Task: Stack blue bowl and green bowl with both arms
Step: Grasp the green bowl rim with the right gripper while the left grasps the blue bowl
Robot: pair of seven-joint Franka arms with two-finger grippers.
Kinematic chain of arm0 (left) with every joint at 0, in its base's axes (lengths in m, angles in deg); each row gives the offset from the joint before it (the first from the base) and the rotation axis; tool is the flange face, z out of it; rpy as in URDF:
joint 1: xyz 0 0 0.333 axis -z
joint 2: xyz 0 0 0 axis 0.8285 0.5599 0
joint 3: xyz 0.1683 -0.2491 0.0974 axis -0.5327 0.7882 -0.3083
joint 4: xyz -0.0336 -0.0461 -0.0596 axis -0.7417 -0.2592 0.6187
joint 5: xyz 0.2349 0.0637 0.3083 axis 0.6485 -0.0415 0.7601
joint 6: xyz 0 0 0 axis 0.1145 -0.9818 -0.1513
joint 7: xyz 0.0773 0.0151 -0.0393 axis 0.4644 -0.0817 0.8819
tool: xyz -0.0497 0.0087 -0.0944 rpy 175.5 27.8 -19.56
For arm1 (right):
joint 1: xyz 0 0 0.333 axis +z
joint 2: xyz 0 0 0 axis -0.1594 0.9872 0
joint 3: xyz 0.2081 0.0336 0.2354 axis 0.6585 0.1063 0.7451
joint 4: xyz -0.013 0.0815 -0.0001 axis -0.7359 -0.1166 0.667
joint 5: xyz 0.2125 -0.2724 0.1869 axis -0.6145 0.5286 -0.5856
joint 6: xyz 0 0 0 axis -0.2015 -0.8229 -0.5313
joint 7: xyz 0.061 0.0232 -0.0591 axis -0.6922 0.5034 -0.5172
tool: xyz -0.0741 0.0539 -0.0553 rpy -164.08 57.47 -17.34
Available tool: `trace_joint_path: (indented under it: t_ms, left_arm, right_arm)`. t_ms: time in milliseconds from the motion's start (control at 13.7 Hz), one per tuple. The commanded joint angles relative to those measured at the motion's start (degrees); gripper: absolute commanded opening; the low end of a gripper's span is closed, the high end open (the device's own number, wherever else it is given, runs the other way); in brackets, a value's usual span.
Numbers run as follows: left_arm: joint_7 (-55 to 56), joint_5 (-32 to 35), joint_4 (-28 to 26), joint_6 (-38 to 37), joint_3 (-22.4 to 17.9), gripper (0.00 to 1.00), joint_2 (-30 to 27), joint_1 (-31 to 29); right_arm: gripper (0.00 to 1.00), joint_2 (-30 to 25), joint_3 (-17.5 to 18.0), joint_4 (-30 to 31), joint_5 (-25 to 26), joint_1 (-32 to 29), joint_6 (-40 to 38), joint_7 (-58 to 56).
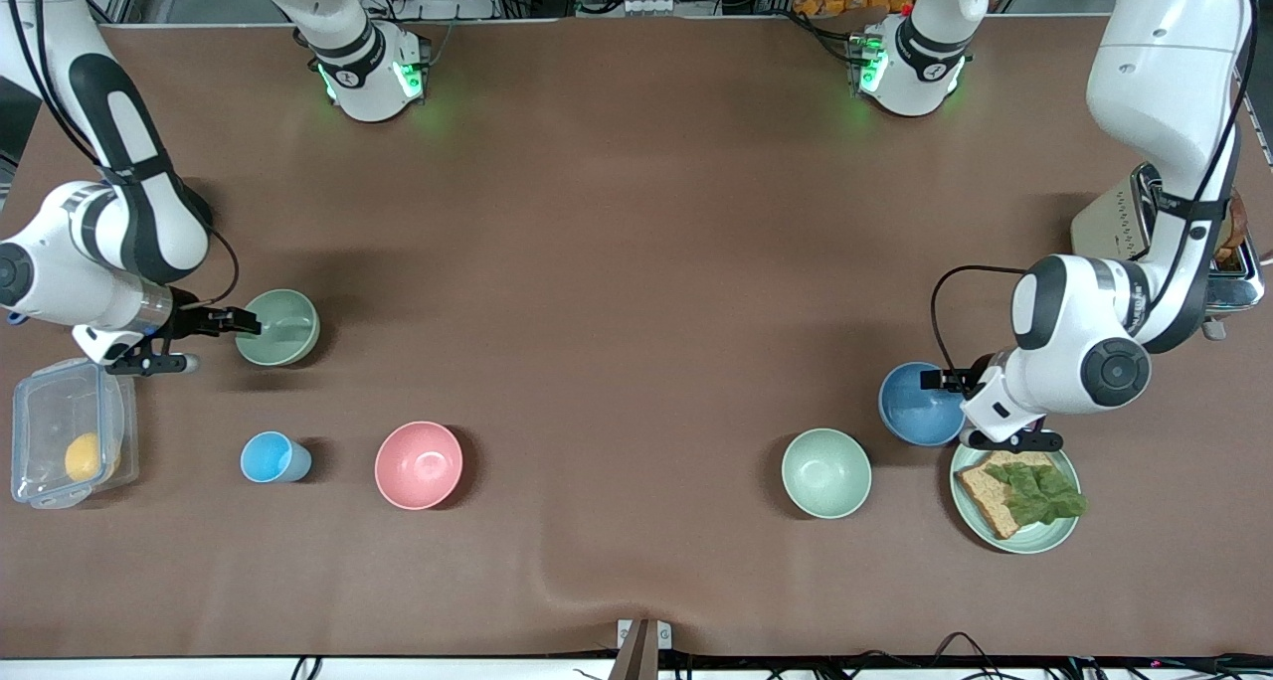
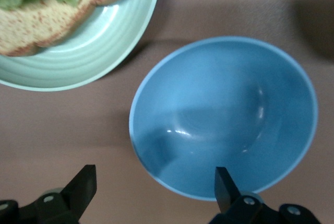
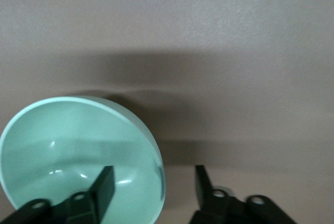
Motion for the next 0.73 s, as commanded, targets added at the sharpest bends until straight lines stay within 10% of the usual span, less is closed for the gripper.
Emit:
trace_joint_path:
  t_ms: [0, 218, 655]
  left_arm:
    - [1.0, 1.2, 0.4, 1.8, 0.2, 1.00, 1.7, 0.0]
    - [0.9, 1.3, 2.2, 6.3, 0.1, 1.00, 4.3, 0.0]
    - [0.9, 1.2, 3.9, 6.7, -0.1, 1.00, 5.1, 0.0]
  right_arm:
    - [0.27, 0.0, 1.0, 1.0, -0.9, -1.3, 1.3, -1.0]
    - [0.00, 0.0, 1.2, 1.2, -0.9, -1.3, 1.5, -1.0]
    - [0.00, -2.9, 2.3, -1.7, -6.4, -0.5, -8.9, -1.3]
